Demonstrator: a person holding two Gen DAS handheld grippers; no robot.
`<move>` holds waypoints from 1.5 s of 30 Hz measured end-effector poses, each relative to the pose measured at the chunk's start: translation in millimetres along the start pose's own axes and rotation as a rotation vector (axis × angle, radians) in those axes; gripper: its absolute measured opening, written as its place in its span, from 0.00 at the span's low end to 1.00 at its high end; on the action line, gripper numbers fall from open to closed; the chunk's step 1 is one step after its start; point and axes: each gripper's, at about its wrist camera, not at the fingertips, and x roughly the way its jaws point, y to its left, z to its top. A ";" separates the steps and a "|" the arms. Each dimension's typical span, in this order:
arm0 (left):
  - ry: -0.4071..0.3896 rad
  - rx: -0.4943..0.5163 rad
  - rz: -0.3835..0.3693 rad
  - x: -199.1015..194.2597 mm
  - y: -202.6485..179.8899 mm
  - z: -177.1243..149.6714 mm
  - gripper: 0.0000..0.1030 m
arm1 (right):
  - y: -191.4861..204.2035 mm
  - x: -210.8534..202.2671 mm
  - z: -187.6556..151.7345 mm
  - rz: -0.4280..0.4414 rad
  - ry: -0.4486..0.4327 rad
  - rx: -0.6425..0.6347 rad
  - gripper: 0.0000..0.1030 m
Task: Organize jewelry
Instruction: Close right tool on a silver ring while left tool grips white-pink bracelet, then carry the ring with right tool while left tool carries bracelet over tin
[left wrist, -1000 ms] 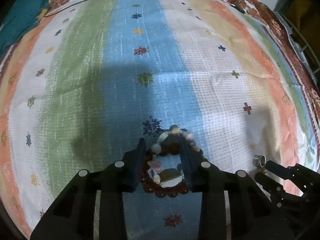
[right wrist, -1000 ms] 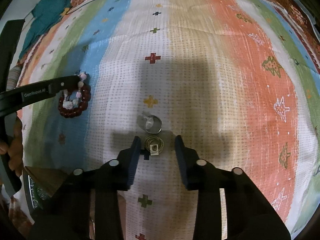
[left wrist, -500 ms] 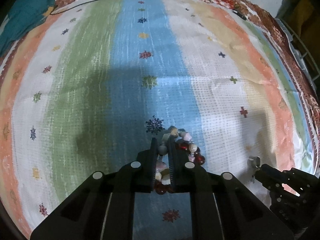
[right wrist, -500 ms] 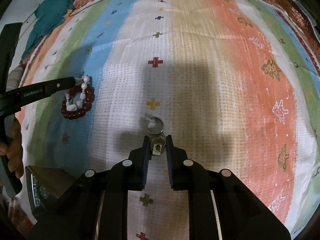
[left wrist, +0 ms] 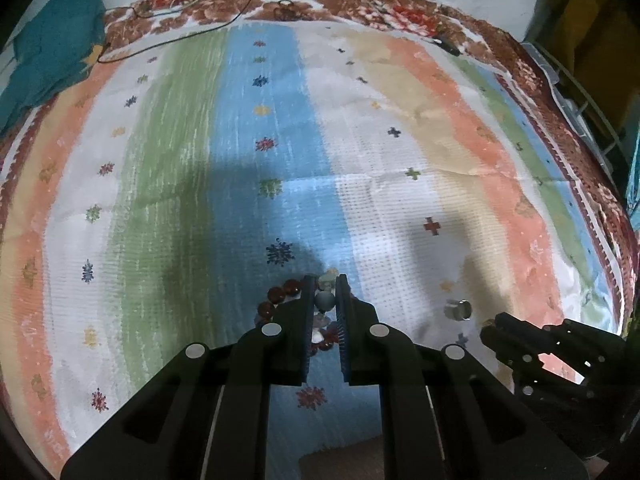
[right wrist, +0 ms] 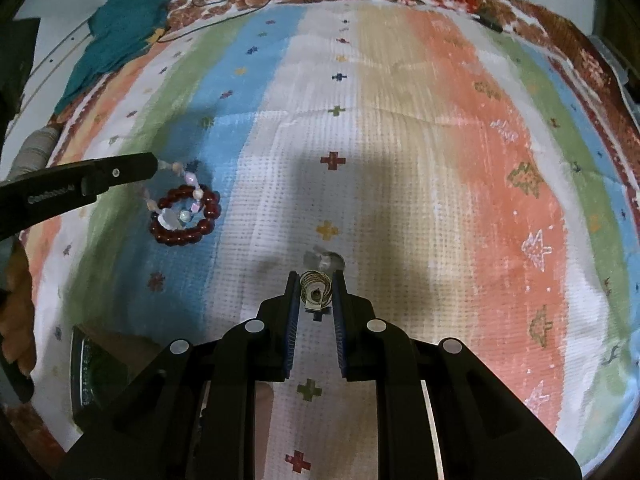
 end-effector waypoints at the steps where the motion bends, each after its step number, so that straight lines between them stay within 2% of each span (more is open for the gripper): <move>1: -0.005 0.004 -0.001 -3.1 -1.3 -0.7 0.10 | 1.0 -1.1 -0.2 -0.002 -0.004 -0.003 0.16; 7: -0.041 0.004 -0.002 -21.9 -4.9 -4.6 0.10 | 8.0 -15.0 -1.6 0.003 -0.047 -0.016 0.16; 12: -0.072 -0.008 -0.008 -38.3 -7.7 -8.8 0.10 | 9.9 -34.8 -2.7 0.001 -0.125 -0.001 0.16; 15: -0.092 0.002 -0.008 -48.6 -11.5 -13.1 0.10 | 12.9 -41.9 -5.5 0.014 -0.143 -0.005 0.16; 18: -0.135 0.045 0.045 -61.1 -19.1 -18.5 0.10 | 16.5 -46.4 -9.7 0.017 -0.152 -0.013 0.16; 22: -0.147 0.053 0.035 -69.7 -22.8 -23.8 0.10 | 17.8 -55.3 -15.1 0.019 -0.186 0.012 0.16; 30: -0.180 0.079 0.035 -85.7 -31.6 -35.7 0.10 | 26.4 -72.2 -18.2 0.030 -0.247 -0.026 0.16; 45: -0.219 0.107 0.001 -116.0 -46.0 -58.2 0.10 | 30.4 -85.9 -28.8 0.049 -0.272 -0.050 0.16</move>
